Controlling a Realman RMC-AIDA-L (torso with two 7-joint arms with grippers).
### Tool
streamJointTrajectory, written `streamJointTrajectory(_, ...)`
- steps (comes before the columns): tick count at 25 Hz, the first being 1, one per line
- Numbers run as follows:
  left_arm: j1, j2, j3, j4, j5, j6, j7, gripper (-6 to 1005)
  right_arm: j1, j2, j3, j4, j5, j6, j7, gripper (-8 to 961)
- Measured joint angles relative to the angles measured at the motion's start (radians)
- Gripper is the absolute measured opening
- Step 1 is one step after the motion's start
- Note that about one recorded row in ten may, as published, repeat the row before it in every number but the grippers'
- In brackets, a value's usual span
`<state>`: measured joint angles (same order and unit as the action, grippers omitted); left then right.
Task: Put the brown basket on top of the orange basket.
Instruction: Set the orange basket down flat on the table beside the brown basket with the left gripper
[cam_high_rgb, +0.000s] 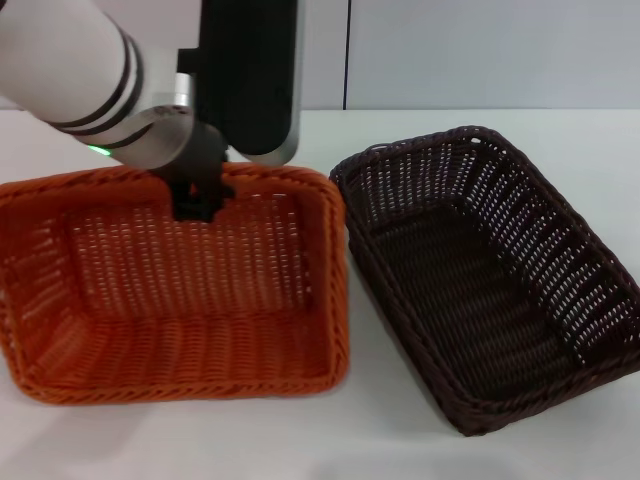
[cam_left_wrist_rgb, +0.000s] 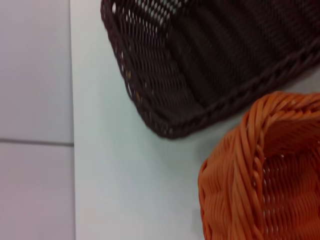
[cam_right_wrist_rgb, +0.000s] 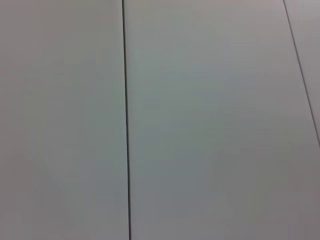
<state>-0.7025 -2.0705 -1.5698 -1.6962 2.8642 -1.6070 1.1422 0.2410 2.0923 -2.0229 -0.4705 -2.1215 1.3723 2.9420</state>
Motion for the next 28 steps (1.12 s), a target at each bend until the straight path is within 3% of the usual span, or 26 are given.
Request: streamJointTrajectory(28, -0.114, 0.000, 0.106, 0.163, -0.146, 0.169, -0.080, 182, -0.017, -0.005, 0.000, 0.018, -0.003, 0.003, 0.000, 826)
